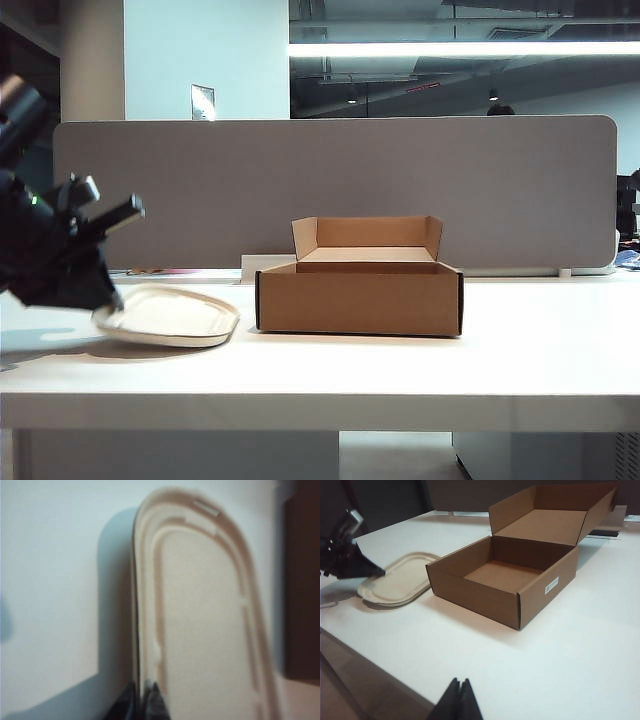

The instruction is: Pick up the lid and place it into the paper box.

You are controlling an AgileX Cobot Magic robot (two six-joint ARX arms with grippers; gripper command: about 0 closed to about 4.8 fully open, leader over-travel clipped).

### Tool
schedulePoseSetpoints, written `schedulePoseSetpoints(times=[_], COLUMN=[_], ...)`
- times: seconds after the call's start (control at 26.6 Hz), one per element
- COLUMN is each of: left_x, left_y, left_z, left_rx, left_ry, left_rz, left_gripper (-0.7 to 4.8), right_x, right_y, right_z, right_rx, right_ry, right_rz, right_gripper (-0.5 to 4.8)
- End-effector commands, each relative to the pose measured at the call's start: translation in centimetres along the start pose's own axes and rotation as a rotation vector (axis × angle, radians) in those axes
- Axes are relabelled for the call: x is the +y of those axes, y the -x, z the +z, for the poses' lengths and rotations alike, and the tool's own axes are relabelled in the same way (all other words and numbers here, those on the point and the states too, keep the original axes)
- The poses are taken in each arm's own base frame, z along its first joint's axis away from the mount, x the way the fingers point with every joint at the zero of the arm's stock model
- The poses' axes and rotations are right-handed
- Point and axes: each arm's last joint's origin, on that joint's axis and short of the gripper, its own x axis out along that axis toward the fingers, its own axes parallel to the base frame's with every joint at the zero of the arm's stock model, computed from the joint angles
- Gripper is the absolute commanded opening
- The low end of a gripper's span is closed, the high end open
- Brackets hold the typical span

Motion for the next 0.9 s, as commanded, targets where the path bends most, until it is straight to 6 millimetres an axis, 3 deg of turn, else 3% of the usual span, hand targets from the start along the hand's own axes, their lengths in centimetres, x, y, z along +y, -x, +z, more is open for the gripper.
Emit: schedulePoseSetpoints(times=[0.04,0.23,0.38,0.45,0.68,0.83,0.9], left_x=[-1.2,-2.8,-3.4,-3.0,-2.2,-1.8,-1.8], left_y=[1.3,2.9,3.2,3.1,3.1,3.1,2.9], left_z=[1.9,4.5,5.4,4.6,2.6,1.6,1.3], left_rx=[-0.09,-0.197,-0.201,-0.101,0.115,0.216,0.24], left_ry=[-0.026,-0.083,-0.087,-0.061,0.012,0.066,0.079], left_rz=[-0.048,-0.082,-0.094,-0.053,0.006,0.028,0.036], left_gripper=[-0.06,-0.06,-0.06,0.08,1.63,1.65,1.95], right_x=[0.0,0.0,0.0,0.0,0.0,0.0,0.0], right_y=[0.0,0.0,0.0,0.0,0.0,0.0,0.0], right_z=[-0.1,-0.1,-0.1,-0.1,-0.1,-0.1,-0.1], right_rx=[-0.005,-0.005,-0.005,-0.005,-0.005,-0.005,-0.005], right_ry=[0.004,0.004,0.004,0.004,0.004,0.004,0.004], right_rz=[-0.001,-0.001,-0.001,-0.001,-0.001,-0.001,-0.001], right_gripper=[-0.01,-0.01,-0.01,-0.01,-0.01,-0.01,-0.01])
